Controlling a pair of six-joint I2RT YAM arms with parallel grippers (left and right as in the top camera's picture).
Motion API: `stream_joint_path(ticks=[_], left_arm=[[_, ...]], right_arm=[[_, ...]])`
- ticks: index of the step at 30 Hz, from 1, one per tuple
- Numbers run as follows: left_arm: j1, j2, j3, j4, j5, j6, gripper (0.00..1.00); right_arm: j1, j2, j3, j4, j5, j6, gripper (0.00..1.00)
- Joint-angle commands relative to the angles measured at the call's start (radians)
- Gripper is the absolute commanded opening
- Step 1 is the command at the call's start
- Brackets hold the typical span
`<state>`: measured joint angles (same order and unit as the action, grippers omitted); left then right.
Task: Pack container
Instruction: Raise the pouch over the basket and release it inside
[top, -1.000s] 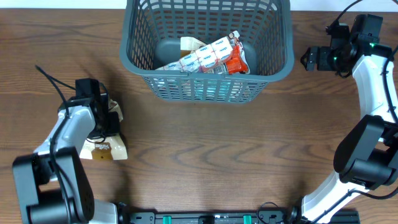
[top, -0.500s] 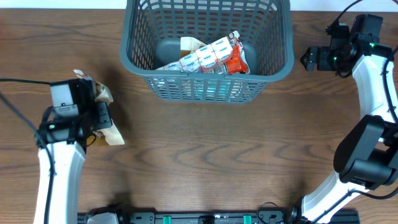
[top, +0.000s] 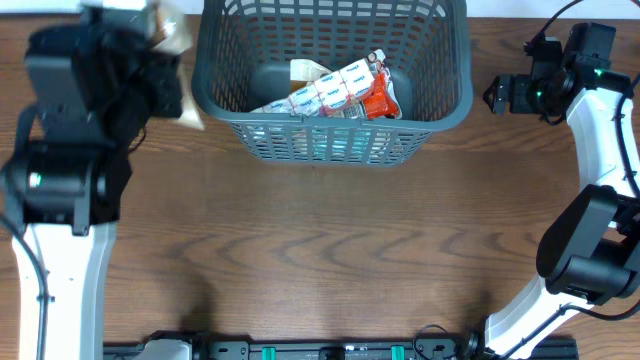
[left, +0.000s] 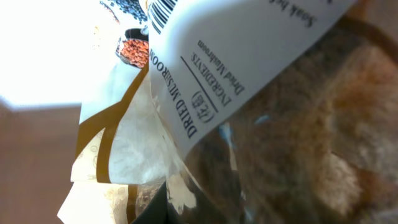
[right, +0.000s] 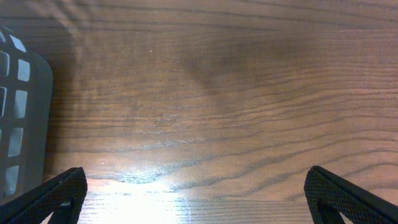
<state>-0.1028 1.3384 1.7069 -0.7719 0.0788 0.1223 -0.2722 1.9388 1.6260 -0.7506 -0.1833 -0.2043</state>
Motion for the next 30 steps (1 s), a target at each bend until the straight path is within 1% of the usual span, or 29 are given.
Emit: stream_joint_path(ticks=[1, 5, 9, 11, 16, 17, 18, 19, 20, 23, 24, 25, 26, 27, 30], left_arm=[[-0.071, 0.101, 0.105, -0.005, 0.014, 0.180, 0.06], [-0.158, 0.217, 0.194, -0.005, 0.015, 0.351, 0.06], [-0.255, 0.320, 0.218, -0.001, 0.016, 0.621, 0.06], [-0.297, 0.373, 0.218, -0.002, 0.016, 0.730, 0.06], [-0.341, 0.479, 0.217, -0.016, 0.016, 0.807, 0.06], [-0.342, 0.497, 0.216, -0.026, 0.016, 0.818, 0.14], [-0.342, 0.520, 0.215, -0.037, 0.016, 0.820, 0.24], [-0.341, 0.536, 0.215, -0.051, 0.016, 0.820, 0.30], [-0.339, 0.553, 0.215, -0.063, 0.015, 0.820, 0.33], [-0.334, 0.589, 0.215, -0.089, 0.014, 0.820, 0.33], [-0.332, 0.594, 0.215, -0.091, 0.014, 0.820, 0.36], [-0.332, 0.595, 0.215, -0.090, 0.014, 0.820, 0.47], [-0.332, 0.594, 0.215, -0.089, 0.014, 0.819, 0.77], [-0.332, 0.587, 0.215, -0.087, 0.014, 0.818, 0.99], [-0.333, 0.554, 0.215, -0.087, -0.004, 0.779, 0.99]], right_arm=[[0.012, 0.004, -0.003, 0.000, -0.004, -0.014, 0.99], [0.012, 0.004, -0.003, -0.001, -0.004, -0.014, 0.99], [0.011, 0.004, -0.003, -0.001, -0.004, -0.014, 0.99], [0.011, 0.004, -0.003, -0.001, -0.004, -0.014, 0.99], [0.011, 0.004, -0.003, -0.002, -0.003, -0.014, 0.99], [0.011, 0.004, -0.003, -0.002, -0.003, -0.014, 0.99], [0.011, 0.004, -0.003, -0.002, -0.003, -0.014, 0.99], [0.011, 0.004, -0.003, -0.002, -0.003, -0.015, 0.99], [0.011, 0.004, -0.003, -0.002, -0.003, -0.015, 0.99], [0.011, 0.004, -0.003, -0.003, -0.002, -0.023, 0.99], [0.011, 0.004, -0.003, -0.004, 0.003, -0.023, 0.99], [0.011, 0.004, -0.003, -0.006, 0.003, -0.028, 0.99], [0.011, 0.004, -0.003, -0.009, 0.004, -0.032, 0.99], [0.011, 0.004, -0.003, -0.011, 0.004, -0.037, 0.99], [0.011, 0.002, -0.003, -0.014, 0.003, -0.037, 0.99]])
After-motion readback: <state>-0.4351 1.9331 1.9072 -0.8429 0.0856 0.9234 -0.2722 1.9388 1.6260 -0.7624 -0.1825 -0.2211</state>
